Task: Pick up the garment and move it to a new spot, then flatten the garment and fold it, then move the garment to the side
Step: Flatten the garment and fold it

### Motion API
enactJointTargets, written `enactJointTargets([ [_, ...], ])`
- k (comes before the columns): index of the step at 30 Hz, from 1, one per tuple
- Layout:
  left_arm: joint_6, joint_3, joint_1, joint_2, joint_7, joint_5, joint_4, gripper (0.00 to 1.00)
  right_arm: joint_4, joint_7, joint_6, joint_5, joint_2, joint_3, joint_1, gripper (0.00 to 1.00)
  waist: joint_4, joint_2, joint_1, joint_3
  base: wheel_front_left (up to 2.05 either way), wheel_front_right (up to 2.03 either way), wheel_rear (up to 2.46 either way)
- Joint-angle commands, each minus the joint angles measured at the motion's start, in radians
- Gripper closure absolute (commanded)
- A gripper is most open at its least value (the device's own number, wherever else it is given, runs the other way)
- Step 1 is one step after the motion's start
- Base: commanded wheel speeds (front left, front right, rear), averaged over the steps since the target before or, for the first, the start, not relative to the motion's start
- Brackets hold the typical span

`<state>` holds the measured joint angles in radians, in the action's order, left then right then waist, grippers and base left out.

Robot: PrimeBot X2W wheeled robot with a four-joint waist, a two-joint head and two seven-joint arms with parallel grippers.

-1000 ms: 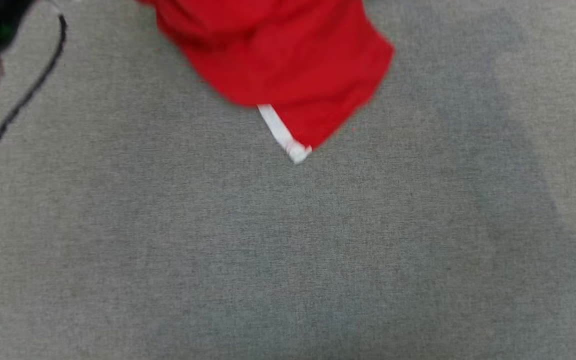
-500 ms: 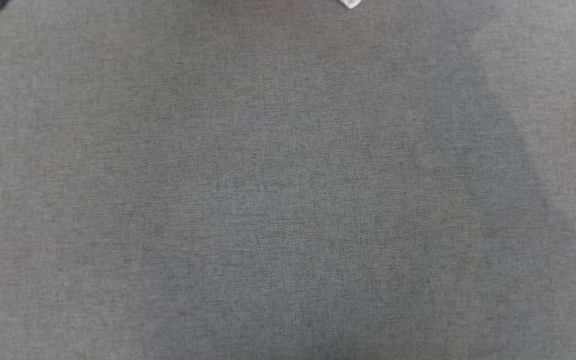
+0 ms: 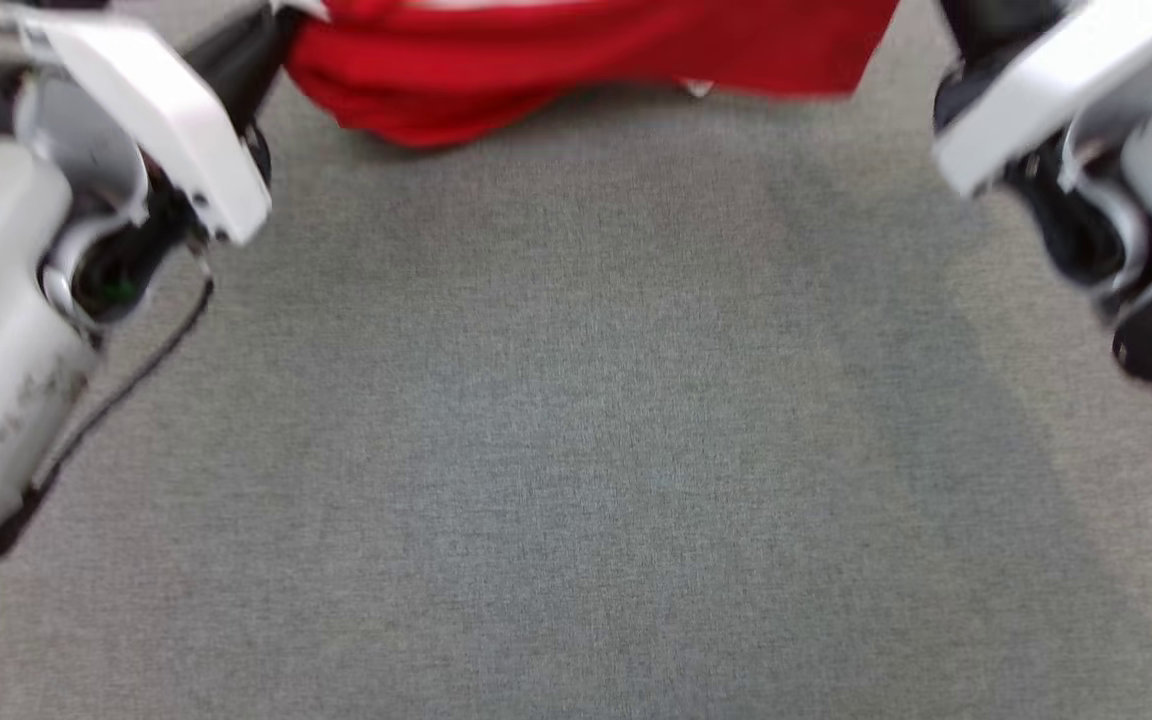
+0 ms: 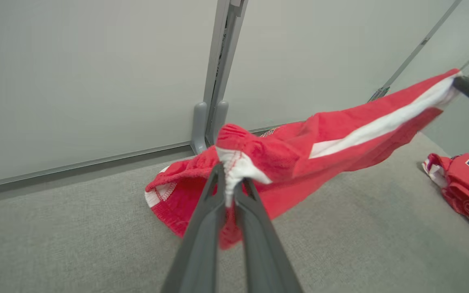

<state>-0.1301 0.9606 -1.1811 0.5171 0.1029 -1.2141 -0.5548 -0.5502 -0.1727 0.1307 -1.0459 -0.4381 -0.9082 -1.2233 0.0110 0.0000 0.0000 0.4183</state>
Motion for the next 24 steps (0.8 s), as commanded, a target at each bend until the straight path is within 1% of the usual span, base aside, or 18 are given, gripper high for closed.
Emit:
enactJointTargets([
  [1, -0.001, 0.013, 0.049, 0.016, -0.013, -0.027, 0.018, 1.00, 0.015, 0.000, 0.000, -0.025, -0.018, -0.021, 0.054, 1.00, 0.004, 0.0000, 0.0000, -0.061, 0.00, 0.00, 0.00],
  [4, -0.001, 0.044, 0.131, 0.046, -0.007, -0.073, 0.052, 1.00, 0.040, 0.018, 0.000, -0.067, -0.047, -0.056, 0.138, 1.00, 0.002, 0.0000, 0.0000, -0.116, 0.00, 0.00, 0.00],
  [9, -0.001, 0.105, 0.264, 0.106, 0.038, -0.130, 0.115, 1.00, 0.079, 0.052, 0.000, -0.122, -0.092, -0.104, 0.269, 1.00, -0.012, 0.0000, 0.0000, -0.206, 0.00, 0.00, 0.00],
  [12, -0.001, 0.125, 0.338, 0.144, 0.058, -0.165, 0.164, 1.00, 0.122, 0.086, 0.000, -0.154, -0.126, -0.129, 0.335, 1.00, -0.016, 0.0000, 0.0000, -0.245, 0.00, 0.00, 0.00],
  [16, -0.001, 0.135, 0.424, 0.184, 0.052, -0.204, 0.216, 1.00, 0.189, 0.112, 0.000, -0.201, -0.172, -0.148, 0.428, 1.00, -0.018, 0.0000, 0.0000, -0.285, 0.00, 0.00, 0.00],
  [19, 0.010, 0.151, 0.479, 0.201, 0.061, -0.225, 0.263, 1.00, 0.233, 0.118, 0.000, -0.223, -0.204, -0.150, 0.495, 1.00, -0.018, 0.0000, 0.0000, -0.306, 0.00, 0.00, 0.00],
  [20, 0.010, 0.151, 0.479, 0.201, 0.061, -0.225, 0.263, 1.00, 0.233, 0.118, 0.000, -0.223, -0.204, -0.150, 0.495, 1.00, -0.018, 0.0000, 0.0000, -0.306, 0.00, 0.00, 0.00],
  [21, 0.021, 0.173, 0.510, 0.225, 0.084, -0.229, 0.304, 1.00, 0.267, 0.123, 0.000, -0.233, -0.221, -0.150, 0.538, 1.00, -0.020, 0.0000, 0.0000, -0.317, 0.00, 0.00, 0.00],
  [24, 0.041, 0.202, 0.551, 0.262, 0.117, -0.232, 0.384, 1.00, 0.314, 0.143, 0.000, -0.236, -0.255, -0.152, 0.596, 1.00, -0.025, 0.0000, 0.0000, -0.330, 0.00, 0.00, 0.00],
])
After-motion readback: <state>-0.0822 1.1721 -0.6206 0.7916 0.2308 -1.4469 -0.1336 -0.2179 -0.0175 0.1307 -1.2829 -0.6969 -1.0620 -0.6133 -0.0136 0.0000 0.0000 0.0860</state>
